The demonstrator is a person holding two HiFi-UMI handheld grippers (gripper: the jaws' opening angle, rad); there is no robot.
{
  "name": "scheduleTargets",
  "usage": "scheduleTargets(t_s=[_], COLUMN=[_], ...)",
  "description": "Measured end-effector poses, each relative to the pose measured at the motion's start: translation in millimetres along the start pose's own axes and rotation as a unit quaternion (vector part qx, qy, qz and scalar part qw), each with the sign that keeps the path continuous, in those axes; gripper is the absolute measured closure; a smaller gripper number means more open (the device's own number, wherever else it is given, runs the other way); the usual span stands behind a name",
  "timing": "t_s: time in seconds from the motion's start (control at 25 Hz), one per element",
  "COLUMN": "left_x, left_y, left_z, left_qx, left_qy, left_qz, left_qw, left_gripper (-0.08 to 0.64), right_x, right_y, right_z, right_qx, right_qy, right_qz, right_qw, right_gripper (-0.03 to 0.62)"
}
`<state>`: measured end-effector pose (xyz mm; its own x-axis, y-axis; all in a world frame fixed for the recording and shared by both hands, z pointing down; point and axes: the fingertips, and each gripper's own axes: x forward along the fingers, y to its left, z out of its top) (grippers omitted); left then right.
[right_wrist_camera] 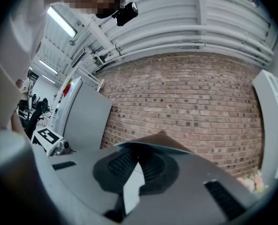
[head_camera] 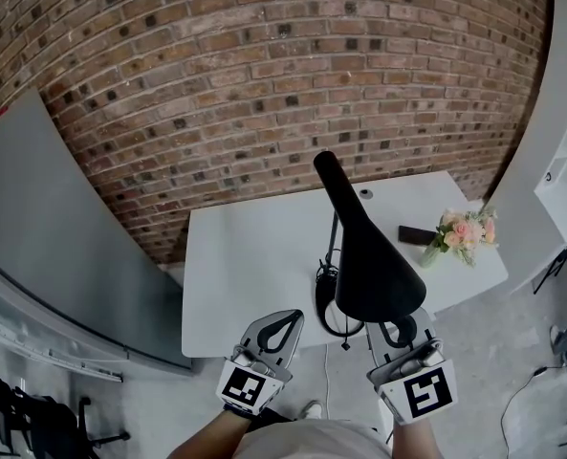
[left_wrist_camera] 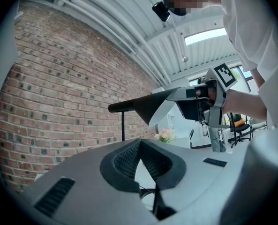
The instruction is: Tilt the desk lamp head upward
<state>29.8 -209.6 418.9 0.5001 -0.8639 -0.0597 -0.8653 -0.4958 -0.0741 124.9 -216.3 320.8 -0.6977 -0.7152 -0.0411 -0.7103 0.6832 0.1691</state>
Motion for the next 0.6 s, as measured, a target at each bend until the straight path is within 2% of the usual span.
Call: scheduleTargets(t_s=[0.6], left_x=[-13.6], left_y=[1.7], left_z=[-8.9], left_qx=[-0.004], left_qy=[0.01], left_qz=[0.002], left_qw=[0.9999], left_gripper=[0.552], right_x=[-0.2], right_y=[0.2], right_z=[-6.9], right_qx=[-0.006], right_qy=[-0.003], right_qz=[-0.017], right_qw=[1.0], right_gripper=[0.58])
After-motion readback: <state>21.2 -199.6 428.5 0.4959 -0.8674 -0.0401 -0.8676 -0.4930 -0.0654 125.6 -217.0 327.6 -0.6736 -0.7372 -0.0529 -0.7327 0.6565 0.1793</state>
